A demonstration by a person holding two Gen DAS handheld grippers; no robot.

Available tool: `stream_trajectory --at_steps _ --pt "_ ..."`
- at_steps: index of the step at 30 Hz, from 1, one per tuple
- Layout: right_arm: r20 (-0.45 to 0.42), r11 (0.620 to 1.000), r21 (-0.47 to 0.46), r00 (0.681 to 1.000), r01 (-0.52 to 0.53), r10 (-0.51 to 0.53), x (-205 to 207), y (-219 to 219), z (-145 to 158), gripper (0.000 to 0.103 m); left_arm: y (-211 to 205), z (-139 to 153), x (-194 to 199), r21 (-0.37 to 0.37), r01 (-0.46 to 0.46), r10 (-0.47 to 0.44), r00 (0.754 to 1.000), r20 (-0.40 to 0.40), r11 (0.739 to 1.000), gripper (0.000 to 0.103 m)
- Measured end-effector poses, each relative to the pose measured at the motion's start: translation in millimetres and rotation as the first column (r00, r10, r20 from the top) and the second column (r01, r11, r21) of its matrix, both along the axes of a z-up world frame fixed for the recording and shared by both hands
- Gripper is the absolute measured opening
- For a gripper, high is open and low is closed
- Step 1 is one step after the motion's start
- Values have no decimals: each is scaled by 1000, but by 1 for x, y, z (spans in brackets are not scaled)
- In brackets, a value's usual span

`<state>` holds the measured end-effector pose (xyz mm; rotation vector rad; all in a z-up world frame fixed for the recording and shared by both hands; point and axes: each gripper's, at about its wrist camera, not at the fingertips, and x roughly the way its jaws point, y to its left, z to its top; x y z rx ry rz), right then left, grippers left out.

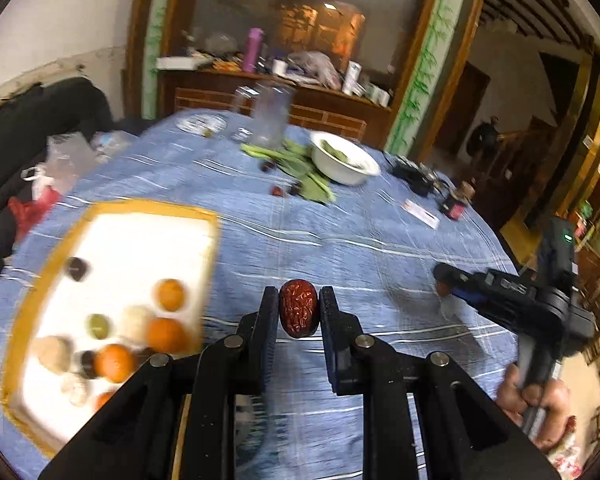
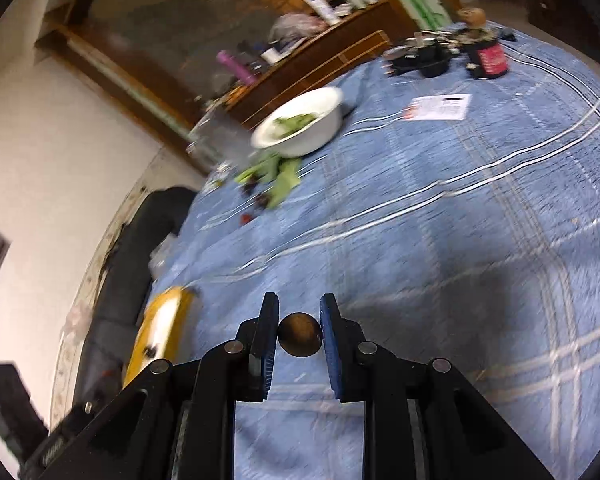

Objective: Organize fruits
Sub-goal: 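Carry the red date and brown fruit into the tray and open both tools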

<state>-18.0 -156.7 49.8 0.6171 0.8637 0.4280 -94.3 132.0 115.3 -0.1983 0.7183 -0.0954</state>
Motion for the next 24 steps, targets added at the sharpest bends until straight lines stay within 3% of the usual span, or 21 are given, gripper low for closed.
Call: stream_trajectory --at_steps 7,12,18,24 --pt "60 981 -41 980 -187 190 -24 92 40 23 87 4 -35 28 -196 195 981 20 980 20" --pt "49 942 -94 944 -322 328 -32 175 43 24 143 -18 -48 28 -313 314 948 -44 949 20" --pt "-6 891 -144 901 -431 434 -48 245 20 24 170 -46 -54 10 -337 336 936 -108 941 20" --pt "-50 854 -192 874 -483 483 -65 278 -1 24 186 -58 -51 -22 -362 356 924 -139 932 20"
